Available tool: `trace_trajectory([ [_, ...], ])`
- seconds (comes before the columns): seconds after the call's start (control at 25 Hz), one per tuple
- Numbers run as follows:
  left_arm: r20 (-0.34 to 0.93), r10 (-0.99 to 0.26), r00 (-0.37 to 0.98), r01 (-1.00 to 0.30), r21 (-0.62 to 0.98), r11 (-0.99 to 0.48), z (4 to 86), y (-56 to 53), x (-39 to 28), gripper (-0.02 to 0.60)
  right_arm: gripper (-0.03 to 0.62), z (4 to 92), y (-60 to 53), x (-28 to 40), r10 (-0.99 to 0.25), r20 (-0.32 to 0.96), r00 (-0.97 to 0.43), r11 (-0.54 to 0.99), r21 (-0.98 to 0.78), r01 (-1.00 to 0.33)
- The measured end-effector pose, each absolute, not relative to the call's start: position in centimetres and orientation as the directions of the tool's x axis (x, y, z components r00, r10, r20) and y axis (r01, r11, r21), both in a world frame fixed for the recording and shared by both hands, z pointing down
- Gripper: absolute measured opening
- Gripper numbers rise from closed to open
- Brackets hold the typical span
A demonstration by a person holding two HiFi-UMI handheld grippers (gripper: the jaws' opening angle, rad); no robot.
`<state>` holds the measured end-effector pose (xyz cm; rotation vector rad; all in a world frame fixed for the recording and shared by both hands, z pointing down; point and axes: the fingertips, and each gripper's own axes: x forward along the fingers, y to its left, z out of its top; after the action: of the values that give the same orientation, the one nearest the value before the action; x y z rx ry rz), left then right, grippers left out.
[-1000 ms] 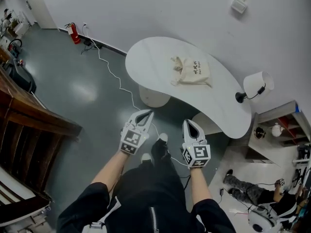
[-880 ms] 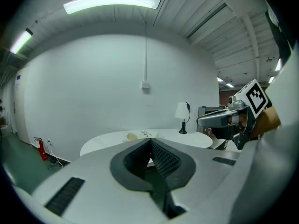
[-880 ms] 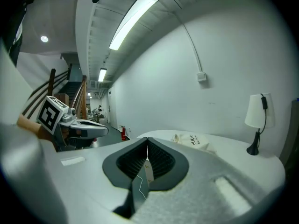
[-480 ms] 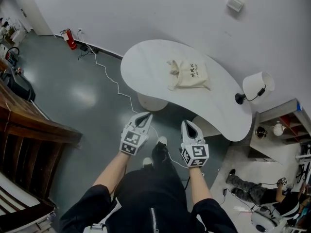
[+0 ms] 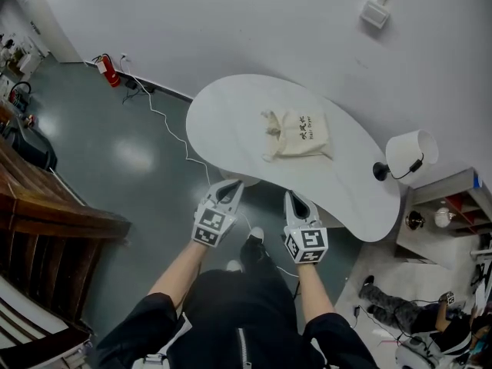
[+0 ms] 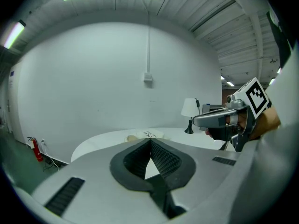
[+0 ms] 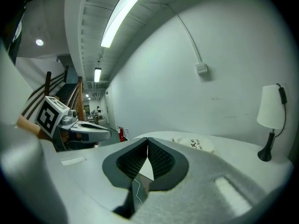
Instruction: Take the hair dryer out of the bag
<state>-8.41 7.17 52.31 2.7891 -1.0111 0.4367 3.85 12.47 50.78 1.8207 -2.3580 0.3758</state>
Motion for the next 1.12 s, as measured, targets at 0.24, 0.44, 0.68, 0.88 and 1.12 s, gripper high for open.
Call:
trace_trajectory([
  [0.24, 0.328, -0.61, 0.722, -0.654, 0.035, -0.755, 52.3, 3.5, -6.1, 0.011, 0.002, 50.9, 8.4, 5.6, -0.926, 0.259, -0.277, 0.249, -0.136, -0.959],
  [0.44, 0.335, -0.62, 0.71, -0.665, 0.03, -0.746, 52.4, 0.7, -4.3, 0.011, 0.002, 50.8, 5.2, 7.1, -0.917, 0.254, -0.306, 0.277, -0.142, -0.95],
  [0.68, 0.345, -0.631, 0.695, -0.68, 0.03, -0.733, 52.7, -1.7, -2.3, 0.011, 0.003, 50.8, 2.3, 8.9, -0.908, 0.259, -0.33, 0.305, -0.131, -0.943],
  [0.88, 0.363, -0.639, 0.678, -0.693, 0.027, -0.72, 53.6, -3.4, -1.6, 0.011, 0.003, 51.6, 0.6, 9.7, -0.895, 0.276, -0.351, 0.323, -0.141, -0.936],
  [1.12, 0.377, -0.628, 0.681, -0.684, 0.019, -0.729, 54.1, -5.2, -0.9, 0.011, 0.003, 52.1, -1.3, 10.0, -0.89, 0.288, -0.352, 0.322, -0.149, -0.935],
])
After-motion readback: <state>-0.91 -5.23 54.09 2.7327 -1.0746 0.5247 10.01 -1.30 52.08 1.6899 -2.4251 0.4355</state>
